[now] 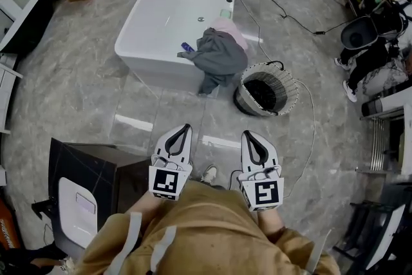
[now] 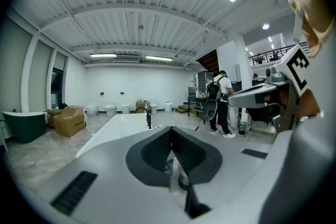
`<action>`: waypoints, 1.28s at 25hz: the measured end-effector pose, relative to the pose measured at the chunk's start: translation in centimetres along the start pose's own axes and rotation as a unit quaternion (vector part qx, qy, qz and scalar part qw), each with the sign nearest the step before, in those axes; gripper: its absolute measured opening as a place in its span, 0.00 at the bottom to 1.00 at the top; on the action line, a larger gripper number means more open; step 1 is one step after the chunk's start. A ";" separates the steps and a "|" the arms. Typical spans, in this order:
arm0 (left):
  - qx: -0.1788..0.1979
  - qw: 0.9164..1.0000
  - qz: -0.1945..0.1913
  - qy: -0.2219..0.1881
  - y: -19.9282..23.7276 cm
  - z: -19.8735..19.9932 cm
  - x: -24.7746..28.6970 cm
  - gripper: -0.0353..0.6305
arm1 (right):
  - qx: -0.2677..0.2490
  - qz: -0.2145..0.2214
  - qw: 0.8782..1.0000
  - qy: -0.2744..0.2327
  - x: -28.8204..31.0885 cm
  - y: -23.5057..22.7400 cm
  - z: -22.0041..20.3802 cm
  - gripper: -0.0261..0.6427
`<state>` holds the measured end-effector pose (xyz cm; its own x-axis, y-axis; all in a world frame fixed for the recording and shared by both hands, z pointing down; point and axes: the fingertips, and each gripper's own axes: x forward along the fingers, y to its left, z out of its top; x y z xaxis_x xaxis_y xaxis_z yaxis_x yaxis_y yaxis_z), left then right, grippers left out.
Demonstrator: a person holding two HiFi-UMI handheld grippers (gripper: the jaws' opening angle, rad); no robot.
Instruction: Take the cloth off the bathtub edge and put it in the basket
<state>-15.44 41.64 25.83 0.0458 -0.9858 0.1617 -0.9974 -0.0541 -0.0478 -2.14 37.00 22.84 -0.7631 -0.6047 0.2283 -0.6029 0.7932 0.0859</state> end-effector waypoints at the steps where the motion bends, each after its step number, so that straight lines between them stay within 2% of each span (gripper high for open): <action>1: -0.001 1.000 0.005 0.001 -0.2 0.0 0.0 0.06 | 0.000 0.001 1.000 0.000 -0.2 -0.4 -0.2 0.05; 9: 0.004 0.999 0.053 0.011 0.1 -0.8 -0.5 0.06 | 0.006 -0.008 1.000 0.001 -1.4 -4.6 -2.1 0.05; 14: 0.000 0.998 0.062 0.013 0.6 -1.4 -0.2 0.06 | 0.003 -0.002 1.000 -0.004 -0.5 -4.6 -1.8 0.05; 19: -0.002 0.999 0.053 0.014 1.5 -1.9 1.9 0.06 | -0.002 0.000 1.000 -0.004 1.6 -4.9 -1.4 0.05; 25: 0.007 0.999 0.039 0.015 5.1 -1.6 6.2 0.06 | 0.004 -0.013 1.000 0.005 6.7 -6.5 -1.0 0.05; 32: -0.016 0.999 0.027 0.037 12.7 -2.9 13.4 0.06 | -0.011 -0.016 0.999 0.032 16.7 -7.8 1.0 0.05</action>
<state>-27.63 28.19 30.27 -0.0113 -0.9727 0.2316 -0.9996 0.0053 -0.0264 -10.44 20.65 25.05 -0.7258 -0.6251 0.2871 -0.6216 0.7748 0.1154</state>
